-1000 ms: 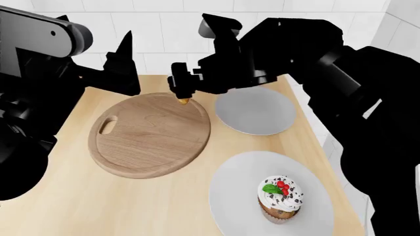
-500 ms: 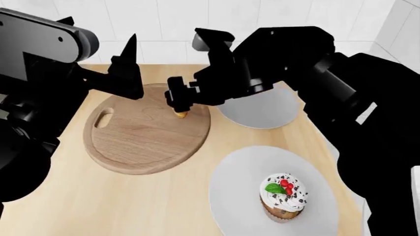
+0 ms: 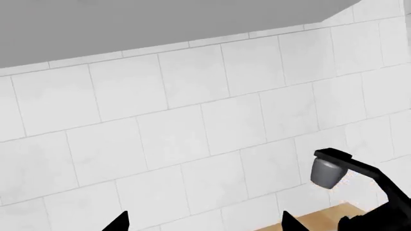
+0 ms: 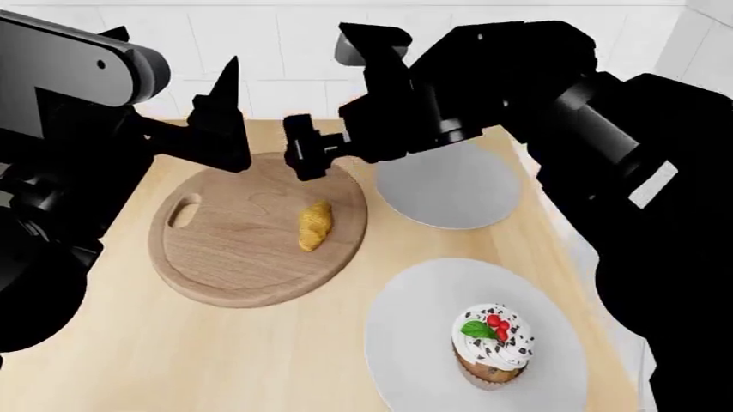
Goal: From the different types of pastries on the counter, select a croissant and place it on the cutting board. Then retrieve a jar of jam from the cabinet and place it alongside the croissant on the cutting board.
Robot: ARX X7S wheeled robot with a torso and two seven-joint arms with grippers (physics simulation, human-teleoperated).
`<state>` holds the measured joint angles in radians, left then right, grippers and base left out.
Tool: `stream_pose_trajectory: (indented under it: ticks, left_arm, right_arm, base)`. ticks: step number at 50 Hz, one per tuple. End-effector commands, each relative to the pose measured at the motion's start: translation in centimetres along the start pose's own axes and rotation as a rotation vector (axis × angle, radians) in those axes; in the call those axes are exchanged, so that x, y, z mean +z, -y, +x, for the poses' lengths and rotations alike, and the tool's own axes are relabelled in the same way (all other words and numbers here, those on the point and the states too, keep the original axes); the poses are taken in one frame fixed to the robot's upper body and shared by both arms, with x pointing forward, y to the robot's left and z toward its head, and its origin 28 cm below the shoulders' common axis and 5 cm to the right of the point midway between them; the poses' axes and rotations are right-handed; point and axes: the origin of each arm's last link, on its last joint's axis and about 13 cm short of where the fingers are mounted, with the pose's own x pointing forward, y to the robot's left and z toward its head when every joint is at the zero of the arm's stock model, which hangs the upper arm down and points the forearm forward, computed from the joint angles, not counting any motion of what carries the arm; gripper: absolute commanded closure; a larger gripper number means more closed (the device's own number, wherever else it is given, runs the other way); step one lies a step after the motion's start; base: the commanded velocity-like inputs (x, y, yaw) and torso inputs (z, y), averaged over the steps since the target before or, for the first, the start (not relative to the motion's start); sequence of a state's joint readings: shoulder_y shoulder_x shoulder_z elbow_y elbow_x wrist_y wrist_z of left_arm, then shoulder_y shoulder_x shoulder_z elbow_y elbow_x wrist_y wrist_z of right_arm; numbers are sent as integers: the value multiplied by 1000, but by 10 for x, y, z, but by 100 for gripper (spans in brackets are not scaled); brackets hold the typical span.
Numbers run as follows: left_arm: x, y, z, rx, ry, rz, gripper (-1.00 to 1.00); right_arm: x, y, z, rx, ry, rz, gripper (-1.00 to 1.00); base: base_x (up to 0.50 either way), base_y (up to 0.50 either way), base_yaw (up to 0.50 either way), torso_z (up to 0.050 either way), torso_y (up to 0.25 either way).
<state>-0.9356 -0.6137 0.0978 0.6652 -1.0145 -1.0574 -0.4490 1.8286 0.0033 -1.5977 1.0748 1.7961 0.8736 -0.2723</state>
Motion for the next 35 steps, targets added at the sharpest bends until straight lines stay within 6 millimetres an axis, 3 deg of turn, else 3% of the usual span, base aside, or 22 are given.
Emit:
stream_pose_trajectory:
  ticks: [1,9,18,35]
  left_arm:
    - [1,0,-1,-3,3,-3,-100]
    - [5,0,-5,-4,22,-10,-100]
    - [9,5,-7,-13,43,-20,-100]
    - [52,16,-42,38,198,36,-100]
  right_arm:
    - [18,0,-26,-42,104,-17,-100]
    - [11,9,-54,-228,211,39,-100]
    - [-10,16,-70,-331,359,86,-100]
    - [-34,8,-92,-338,563,93,-100]
  base:
    - [0,0,0,0,250]
    - [0,0,0,0,250]
    - [0,0,0,0,245]
    - [0,0,0,0,0]
